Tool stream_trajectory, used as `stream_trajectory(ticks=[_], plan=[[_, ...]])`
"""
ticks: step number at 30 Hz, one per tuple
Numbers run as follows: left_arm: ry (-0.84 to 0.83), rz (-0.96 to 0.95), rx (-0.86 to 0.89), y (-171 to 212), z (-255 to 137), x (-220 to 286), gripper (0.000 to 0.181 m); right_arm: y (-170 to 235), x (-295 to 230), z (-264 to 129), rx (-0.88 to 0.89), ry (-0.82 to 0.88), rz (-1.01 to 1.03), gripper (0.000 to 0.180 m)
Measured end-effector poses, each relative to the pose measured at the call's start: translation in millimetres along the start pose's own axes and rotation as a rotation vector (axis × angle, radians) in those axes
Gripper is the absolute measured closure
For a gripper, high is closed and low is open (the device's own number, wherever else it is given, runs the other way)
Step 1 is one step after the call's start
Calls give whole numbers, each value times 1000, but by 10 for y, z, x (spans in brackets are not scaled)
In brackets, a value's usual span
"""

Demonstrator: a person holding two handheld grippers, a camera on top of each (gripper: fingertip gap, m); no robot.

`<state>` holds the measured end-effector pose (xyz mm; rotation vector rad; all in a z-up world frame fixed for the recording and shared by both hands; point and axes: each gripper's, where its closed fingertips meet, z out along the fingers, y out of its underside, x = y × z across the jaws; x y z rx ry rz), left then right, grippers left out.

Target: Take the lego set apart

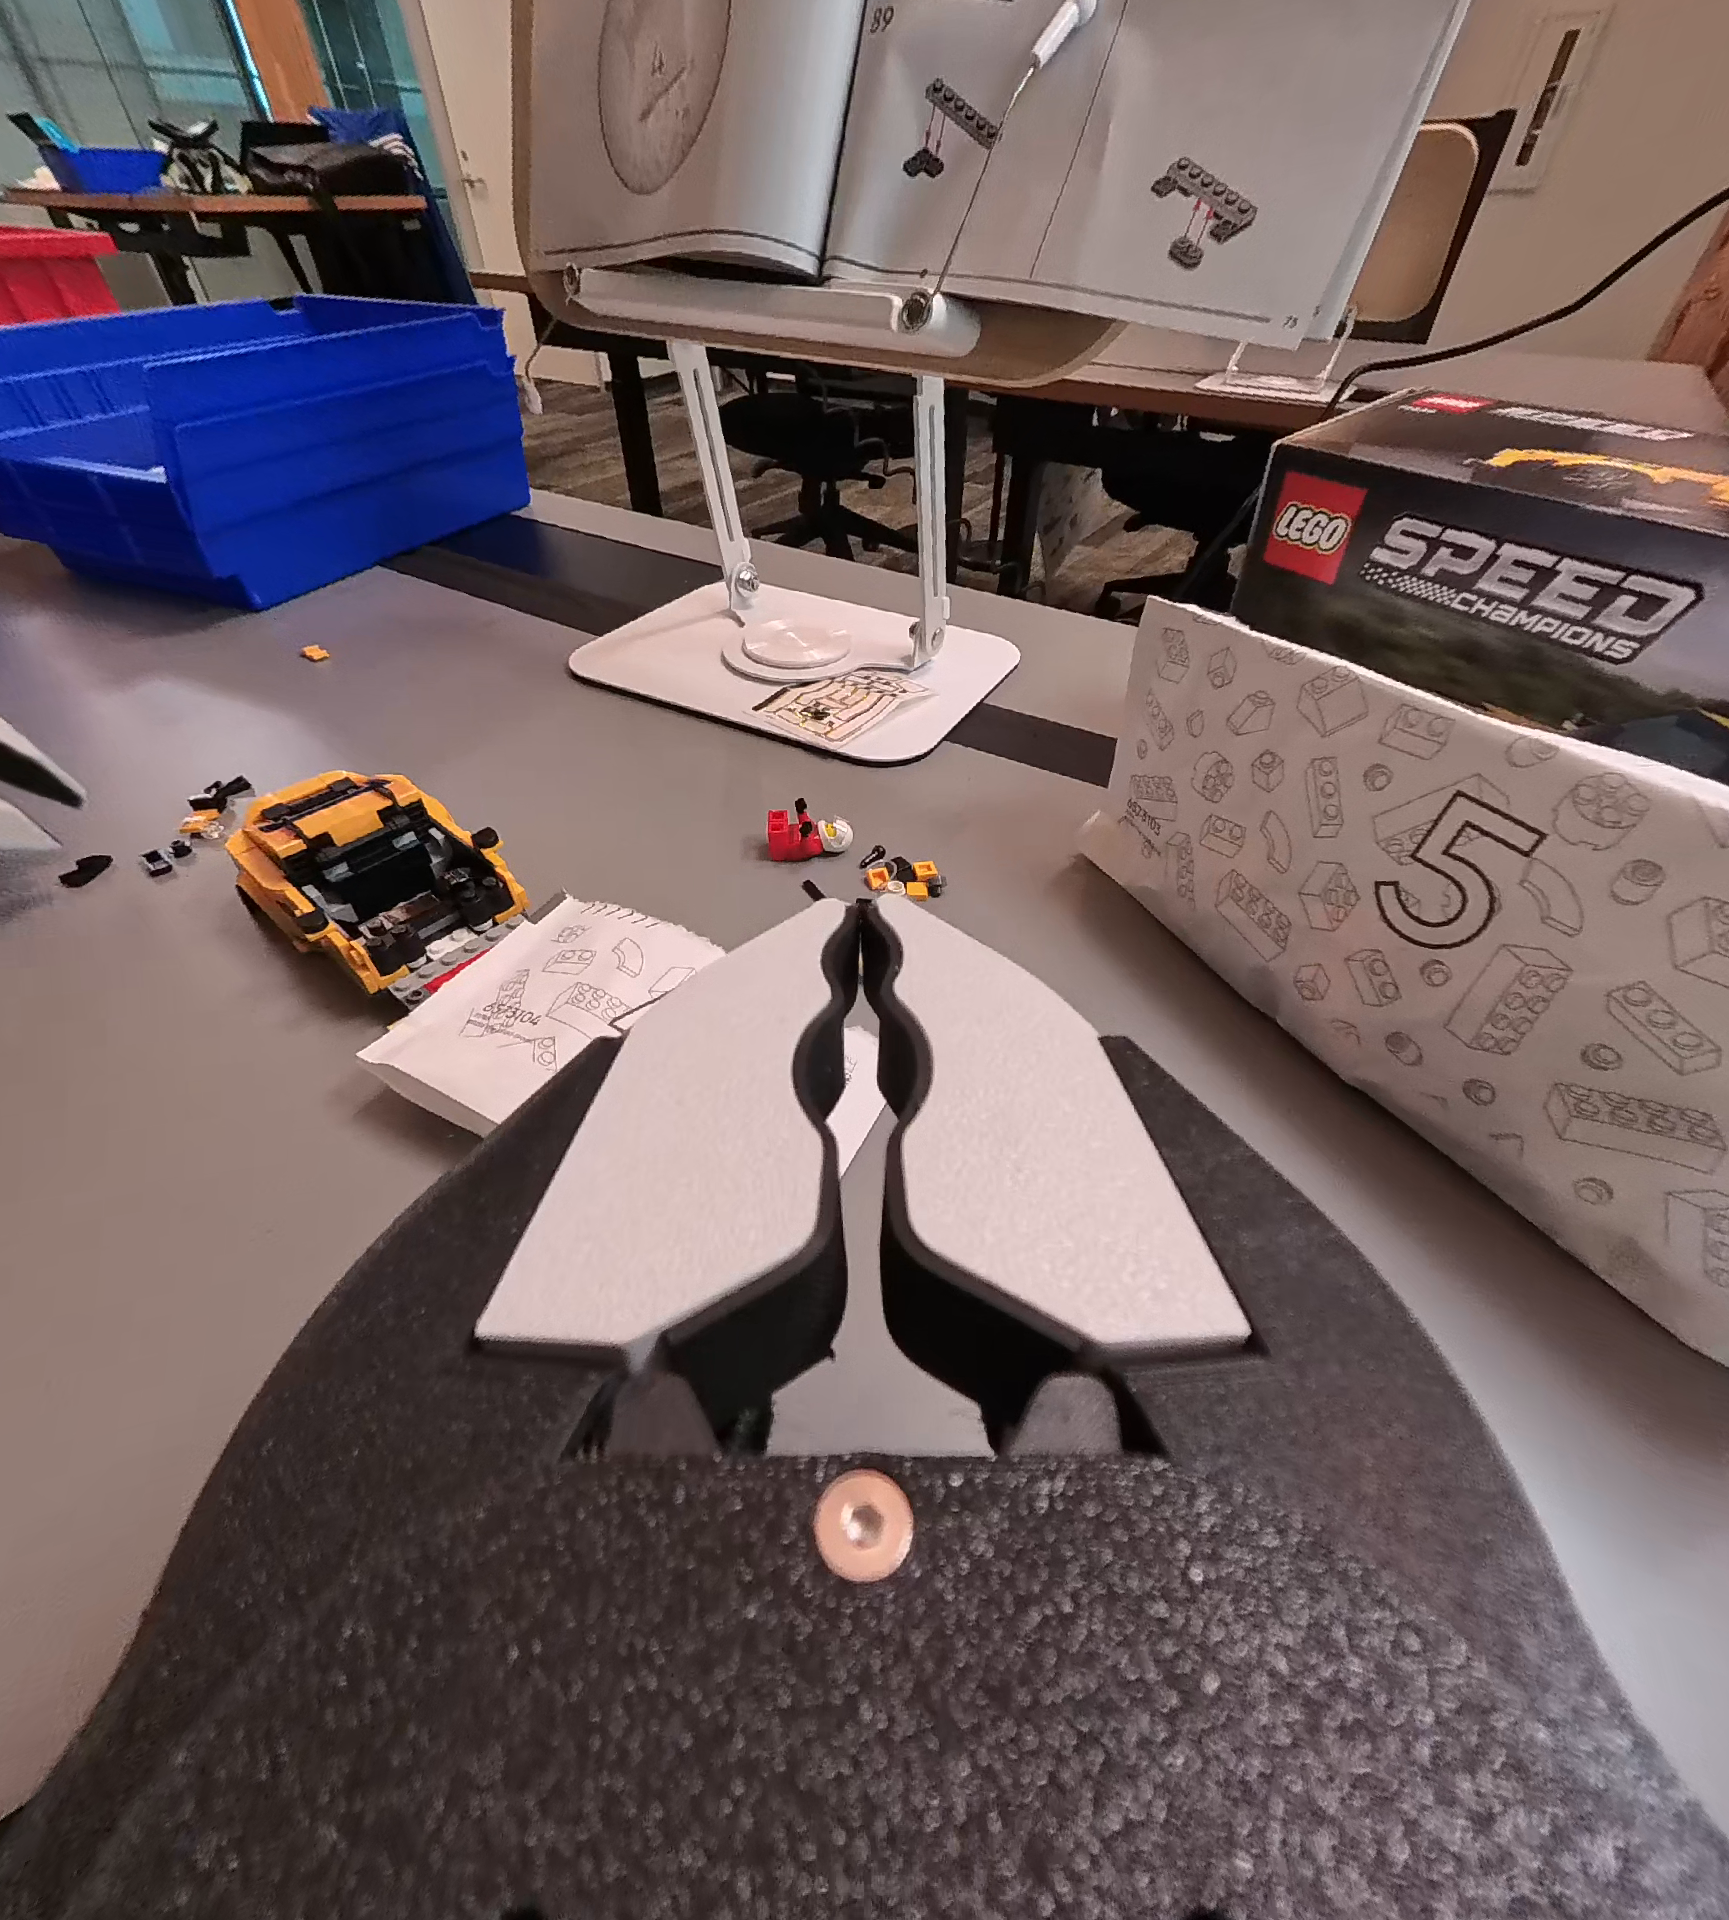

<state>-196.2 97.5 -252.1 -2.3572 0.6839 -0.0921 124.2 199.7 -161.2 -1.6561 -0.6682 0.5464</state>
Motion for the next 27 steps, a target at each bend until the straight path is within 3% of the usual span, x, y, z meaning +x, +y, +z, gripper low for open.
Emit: stream_trajectory(ticks=[3,9,12,15,18,23,27], plan=[[58,-27,-69,121,119,78,159,6,-4,5,-2,-3,2,180],[39,-9,-24,83,53,94,164,44,-25,25,-16,-12,2,180],[9,-70,101,-66,-303,6,164,29,-6,15,-9,-5,6,180],[-140,-154,268,-172,-915,-318,164,37,-10,21,-11,-8,8,180],[-315,-272,261,136,-1322,-824,164,45,-46,32,-15,-20,6,180],[-424,-444,151,736,-1388,-1282,156,27,-62,24,-10,-15,-9,180],[-463,-460,185,711,-1393,-1292,138,43,-44,28,-15,-8,-6,180]])
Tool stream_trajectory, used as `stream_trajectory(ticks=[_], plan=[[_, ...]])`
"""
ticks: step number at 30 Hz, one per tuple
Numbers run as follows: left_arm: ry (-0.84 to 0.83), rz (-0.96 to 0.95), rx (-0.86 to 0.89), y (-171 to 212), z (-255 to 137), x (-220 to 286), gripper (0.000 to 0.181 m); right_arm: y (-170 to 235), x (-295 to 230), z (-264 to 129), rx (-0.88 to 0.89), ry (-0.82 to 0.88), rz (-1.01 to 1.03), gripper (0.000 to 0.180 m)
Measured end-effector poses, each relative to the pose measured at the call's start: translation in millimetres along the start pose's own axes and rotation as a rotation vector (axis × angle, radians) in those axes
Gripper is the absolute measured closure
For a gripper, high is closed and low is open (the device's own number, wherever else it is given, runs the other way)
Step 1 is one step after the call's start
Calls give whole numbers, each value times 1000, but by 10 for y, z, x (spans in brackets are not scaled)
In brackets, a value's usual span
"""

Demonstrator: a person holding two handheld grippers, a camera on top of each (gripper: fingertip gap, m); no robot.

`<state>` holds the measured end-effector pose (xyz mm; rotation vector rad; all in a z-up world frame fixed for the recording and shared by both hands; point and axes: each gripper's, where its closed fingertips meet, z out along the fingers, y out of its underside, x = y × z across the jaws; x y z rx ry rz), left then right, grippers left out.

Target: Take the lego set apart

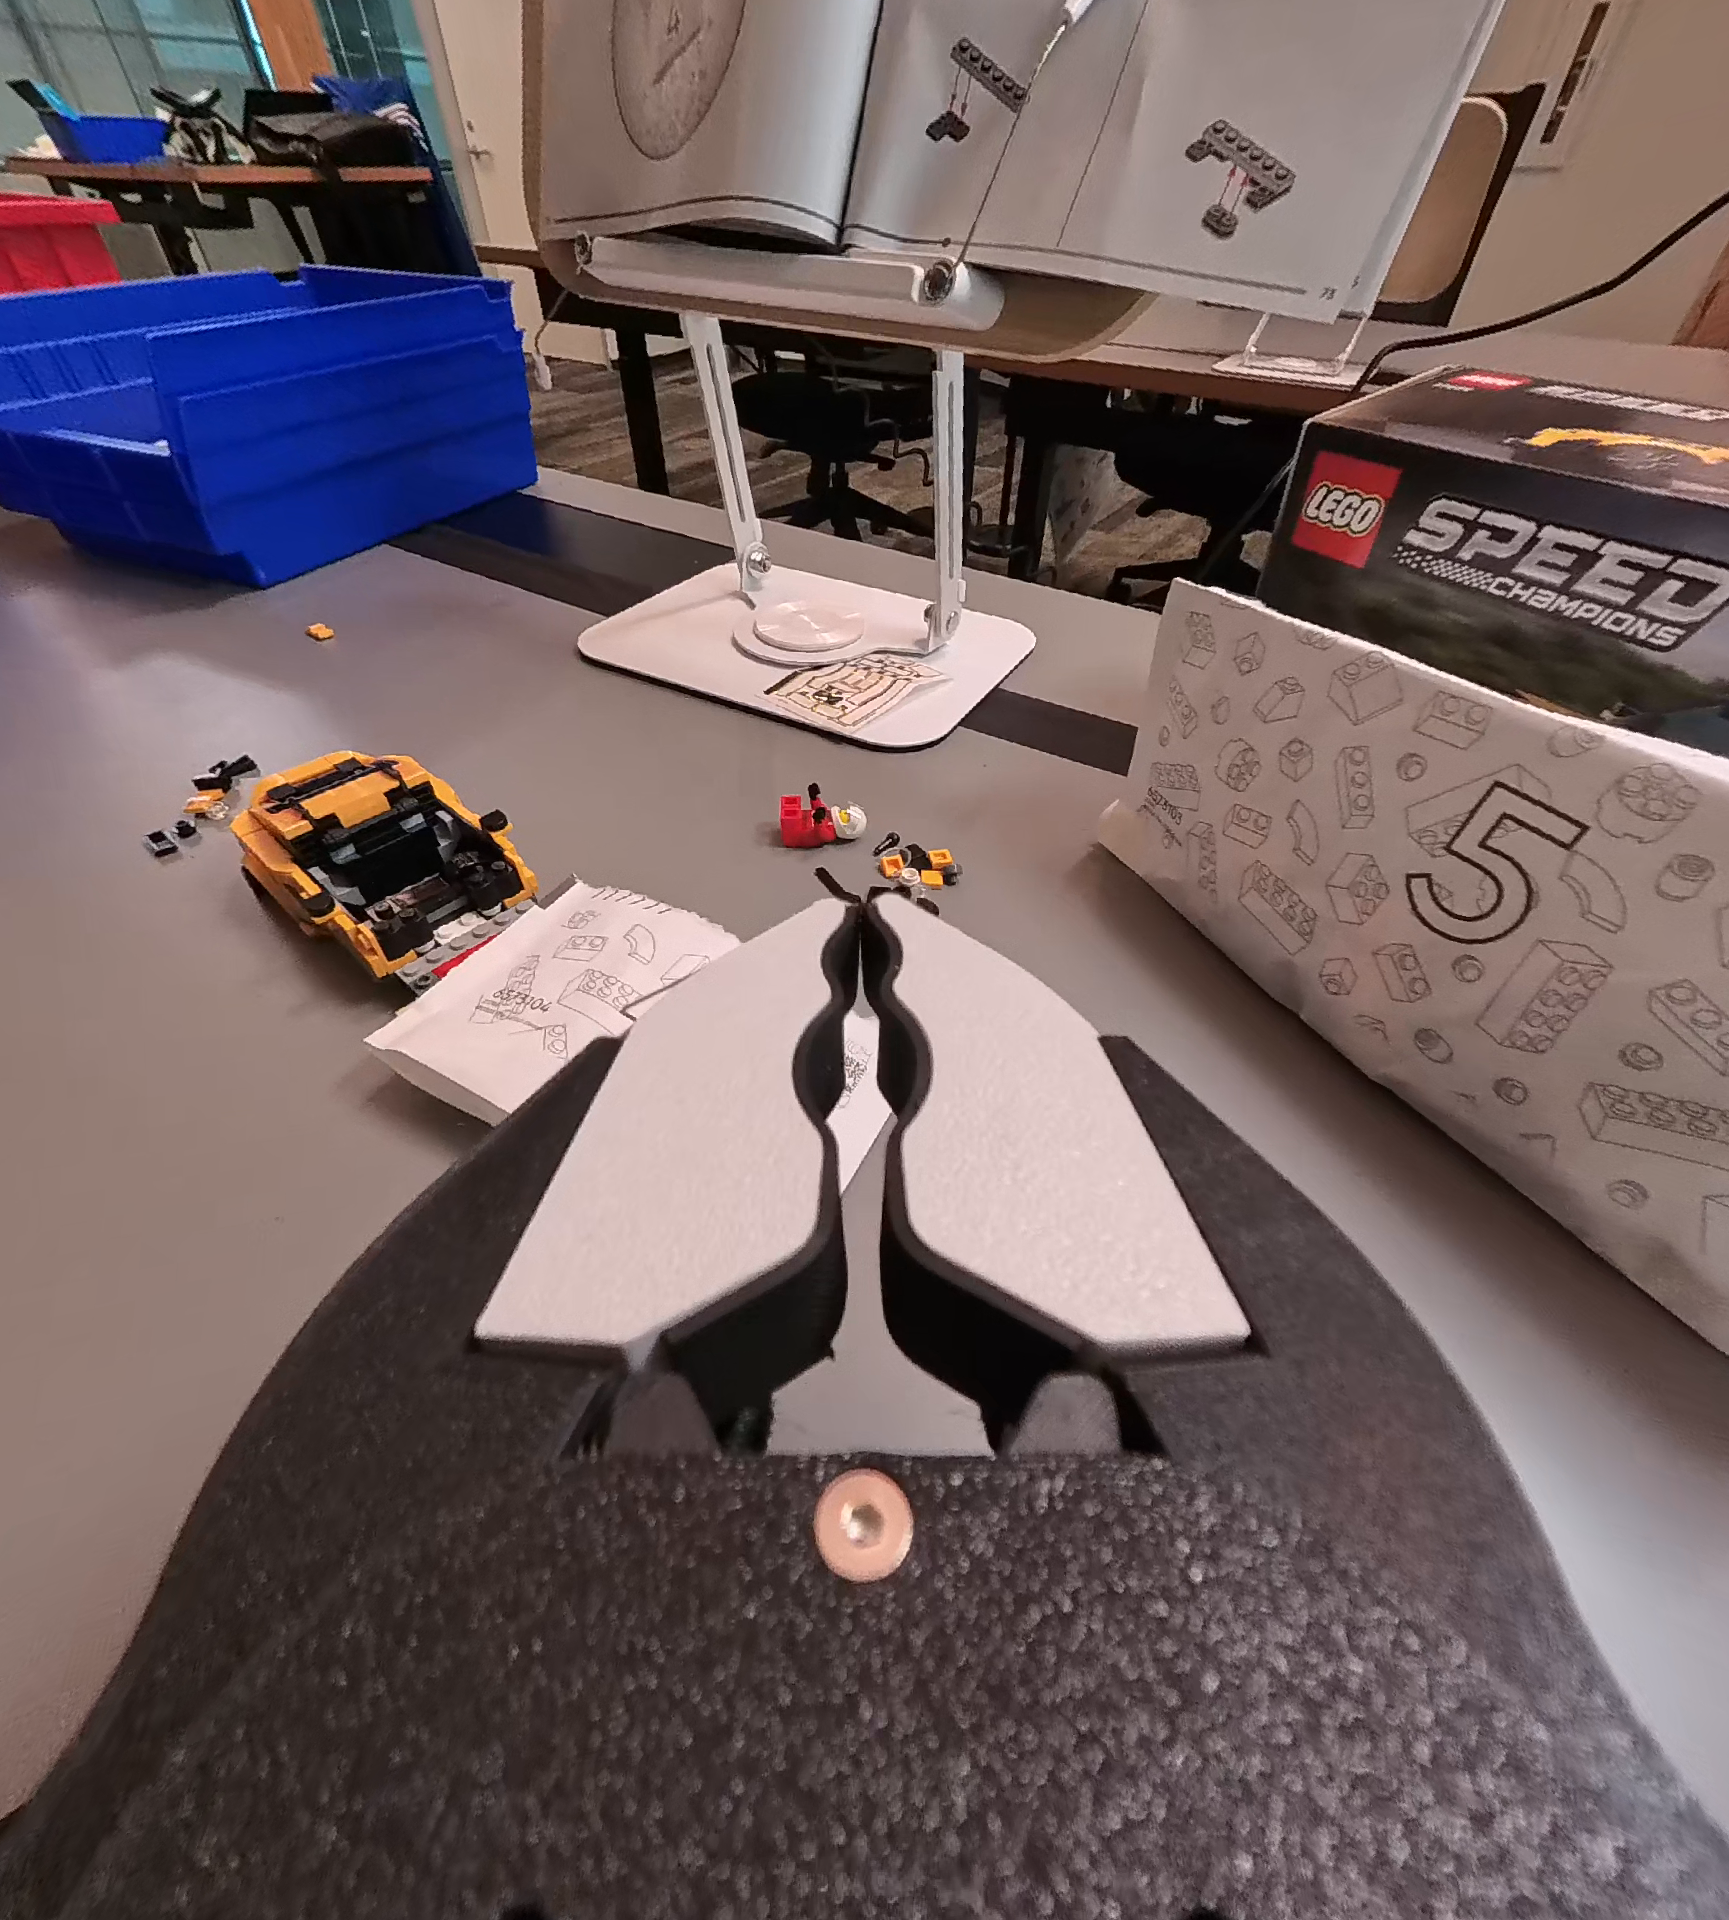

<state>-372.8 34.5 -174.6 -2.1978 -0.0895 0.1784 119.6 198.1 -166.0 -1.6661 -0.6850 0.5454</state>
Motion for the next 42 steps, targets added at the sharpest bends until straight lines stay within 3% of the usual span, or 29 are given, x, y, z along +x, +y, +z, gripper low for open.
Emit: stream_trajectory(ticks=[4,7,10,15,18,28,42], plan=[[-43,63,136,-315,-150,151,139,6,-12,5,-2,-4,-4,180],[199,99,251,-576,-223,793,153,-13,-12,-4,5,-1,-8,180],[452,179,143,-450,-36,1568,148,-20,-8,-7,8,2,-11,180],[567,378,-121,45,537,2092,145,5,29,-1,4,16,-16,180],[572,442,-224,237,724,2115,150,17,55,0,3,20,-4,180],[707,666,-218,288,840,2128,157,42,42,14,-7,15,-8,180],[828,720,-313,302,857,2143,169,54,43,17,-11,5,5,180]])
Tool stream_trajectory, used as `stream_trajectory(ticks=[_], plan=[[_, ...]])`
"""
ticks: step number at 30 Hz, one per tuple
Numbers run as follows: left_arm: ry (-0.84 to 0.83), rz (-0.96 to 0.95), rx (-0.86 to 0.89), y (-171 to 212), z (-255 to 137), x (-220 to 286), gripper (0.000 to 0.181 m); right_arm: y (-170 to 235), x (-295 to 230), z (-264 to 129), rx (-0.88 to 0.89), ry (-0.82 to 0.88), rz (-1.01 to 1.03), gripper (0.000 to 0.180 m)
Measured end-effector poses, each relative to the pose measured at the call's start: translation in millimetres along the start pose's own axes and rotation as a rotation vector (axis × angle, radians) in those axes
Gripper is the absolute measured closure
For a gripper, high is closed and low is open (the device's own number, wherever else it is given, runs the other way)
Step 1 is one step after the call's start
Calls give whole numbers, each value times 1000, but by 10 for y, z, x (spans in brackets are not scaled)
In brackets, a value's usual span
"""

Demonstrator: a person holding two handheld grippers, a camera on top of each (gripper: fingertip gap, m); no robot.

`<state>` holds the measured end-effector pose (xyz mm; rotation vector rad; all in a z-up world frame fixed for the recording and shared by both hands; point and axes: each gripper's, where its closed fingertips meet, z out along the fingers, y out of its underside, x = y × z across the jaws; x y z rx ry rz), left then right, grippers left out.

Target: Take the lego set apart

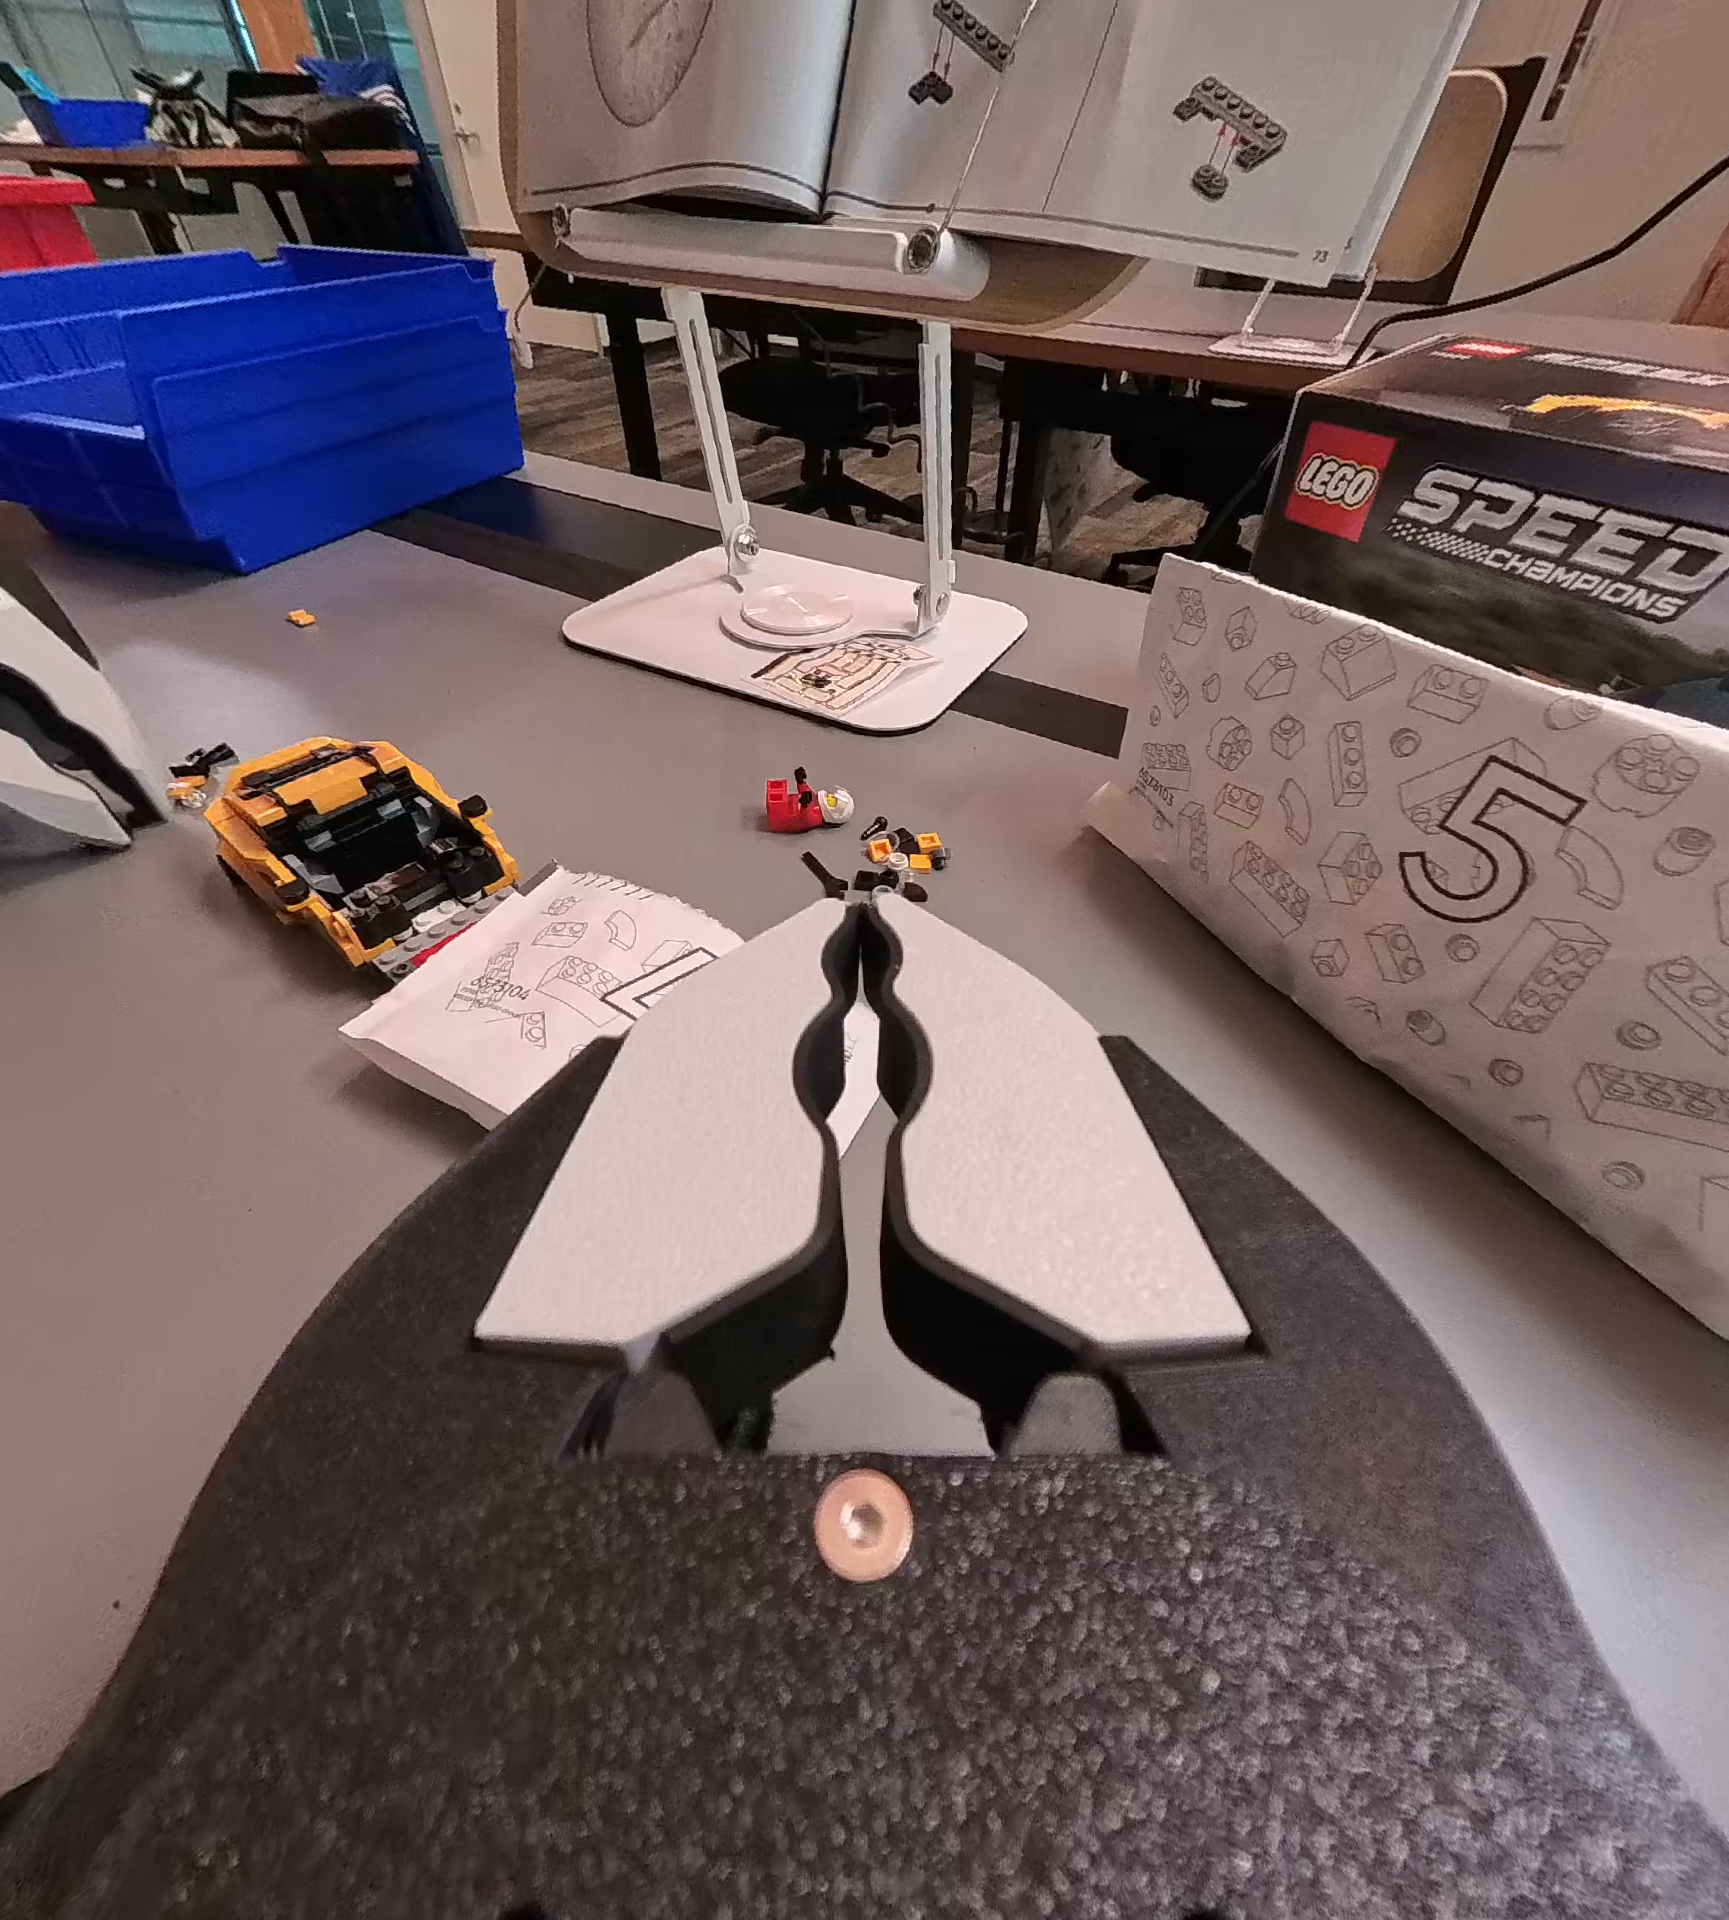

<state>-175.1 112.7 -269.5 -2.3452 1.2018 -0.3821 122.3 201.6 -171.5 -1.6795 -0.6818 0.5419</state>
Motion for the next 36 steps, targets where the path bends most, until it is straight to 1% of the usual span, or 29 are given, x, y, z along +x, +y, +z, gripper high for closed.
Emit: stream_trajectory(ticks=[5,10,16,20,25,27,29,30,34,36], plan=[[7,0,-16,35,-18,-1,174,5,2,1,-2,0,2,180],[17,-29,8,37,-79,19,161,4,0,0,-1,0,1,180],[22,-39,-7,119,-87,37,153,2,-5,1,-2,-2,-1,180],[29,-40,21,87,-62,38,150,5,-4,2,-3,-2,-1,180],[24,-36,19,77,-52,24,157,6,1,2,-3,-1,1,180],[27,-41,19,76,-53,27,158,7,0,2,-4,-2,0,180],[28,-43,15,85,-56,32,167,5,0,2,-3,-2,0,180],[24,-45,17,85,-54,28,169,3,0,2,-2,-2,0,180],[24,-47,15,96,-61,43,170,3,0,1,-2,-2,1,180],[18,-47,19,95,-93,50,166,3,0,1,-2,-2,0,180]])
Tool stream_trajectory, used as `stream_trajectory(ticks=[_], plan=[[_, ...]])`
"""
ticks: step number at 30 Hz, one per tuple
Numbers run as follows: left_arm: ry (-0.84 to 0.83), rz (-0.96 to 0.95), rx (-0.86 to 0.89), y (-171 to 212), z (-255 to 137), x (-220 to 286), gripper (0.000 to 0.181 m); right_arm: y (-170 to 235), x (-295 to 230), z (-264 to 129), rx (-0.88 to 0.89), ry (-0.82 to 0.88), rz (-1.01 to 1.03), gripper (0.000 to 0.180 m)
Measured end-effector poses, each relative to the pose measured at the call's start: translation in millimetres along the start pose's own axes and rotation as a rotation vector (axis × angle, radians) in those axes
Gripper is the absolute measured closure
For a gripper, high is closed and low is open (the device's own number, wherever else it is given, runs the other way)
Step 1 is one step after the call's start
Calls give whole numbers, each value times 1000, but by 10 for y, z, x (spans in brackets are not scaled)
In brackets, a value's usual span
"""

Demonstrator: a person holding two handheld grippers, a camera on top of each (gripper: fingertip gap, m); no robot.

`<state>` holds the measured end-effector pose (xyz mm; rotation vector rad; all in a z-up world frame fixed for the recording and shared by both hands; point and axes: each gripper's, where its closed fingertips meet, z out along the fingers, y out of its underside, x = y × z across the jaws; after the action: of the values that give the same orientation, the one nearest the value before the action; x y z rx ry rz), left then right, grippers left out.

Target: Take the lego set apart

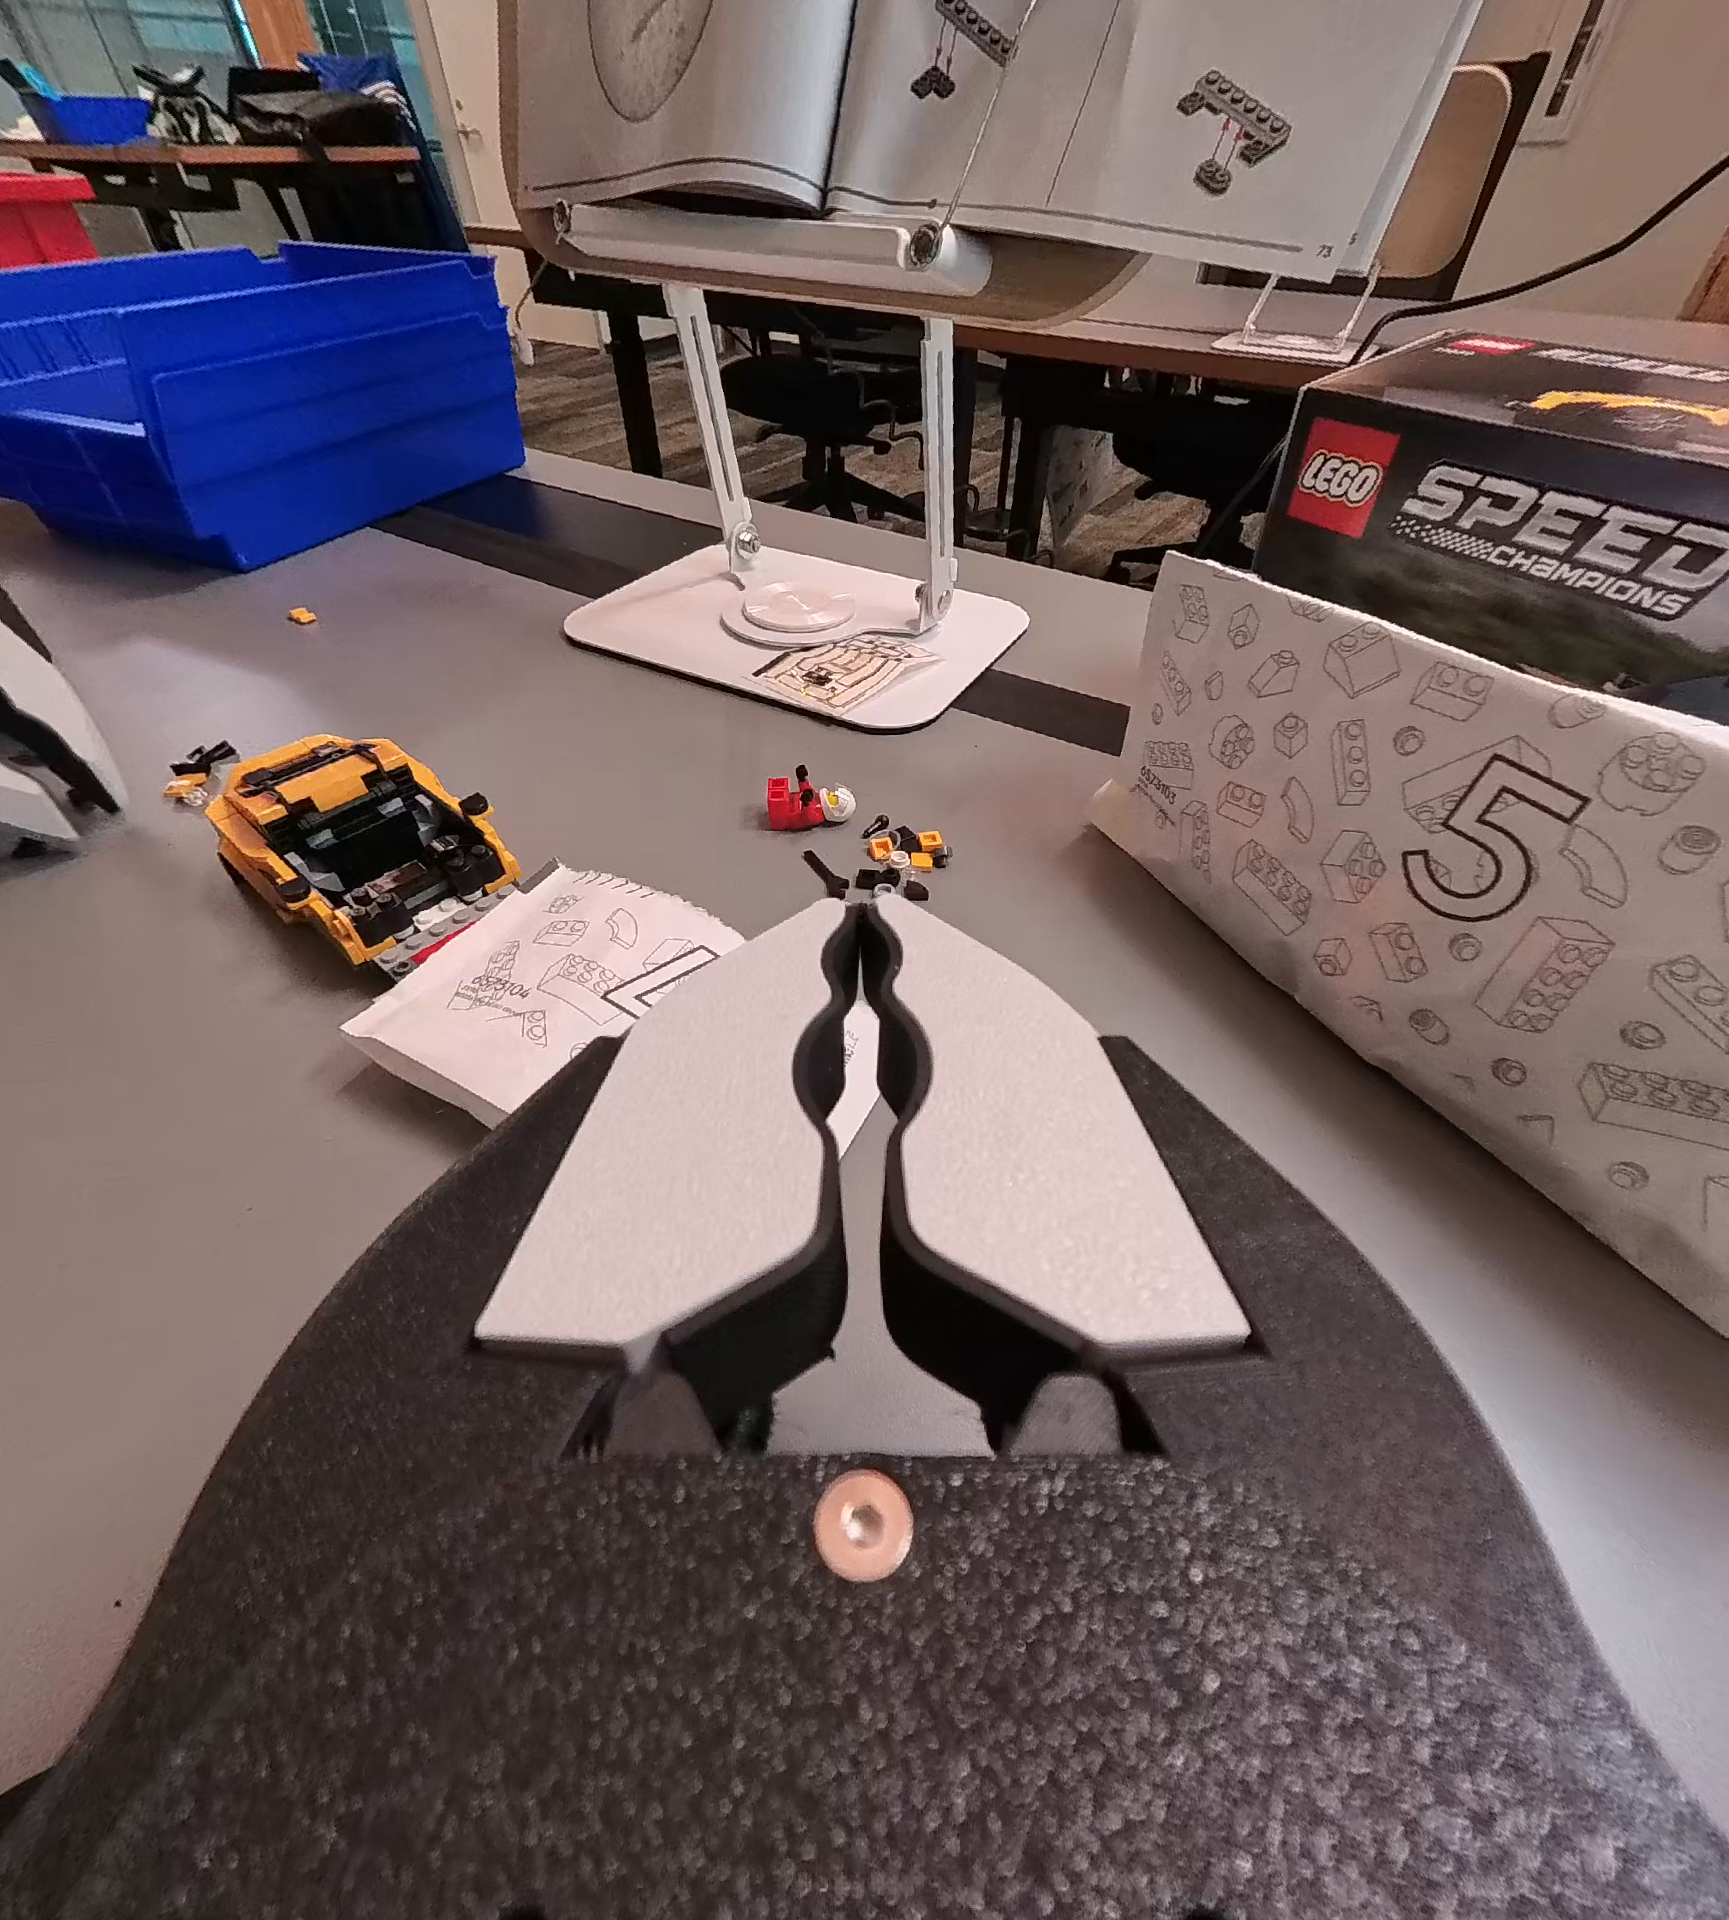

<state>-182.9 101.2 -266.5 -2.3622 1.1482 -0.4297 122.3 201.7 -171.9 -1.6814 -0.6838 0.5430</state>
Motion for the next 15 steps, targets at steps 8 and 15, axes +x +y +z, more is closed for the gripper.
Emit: stream_trajectory(ticks=[8,15], plan=[[20,40,-23,139,-154,40,154,1,-1,3,-1,-1,0,180],[44,132,-83,216,-94,115,163,16,0,9,-6,-2,1,180]])
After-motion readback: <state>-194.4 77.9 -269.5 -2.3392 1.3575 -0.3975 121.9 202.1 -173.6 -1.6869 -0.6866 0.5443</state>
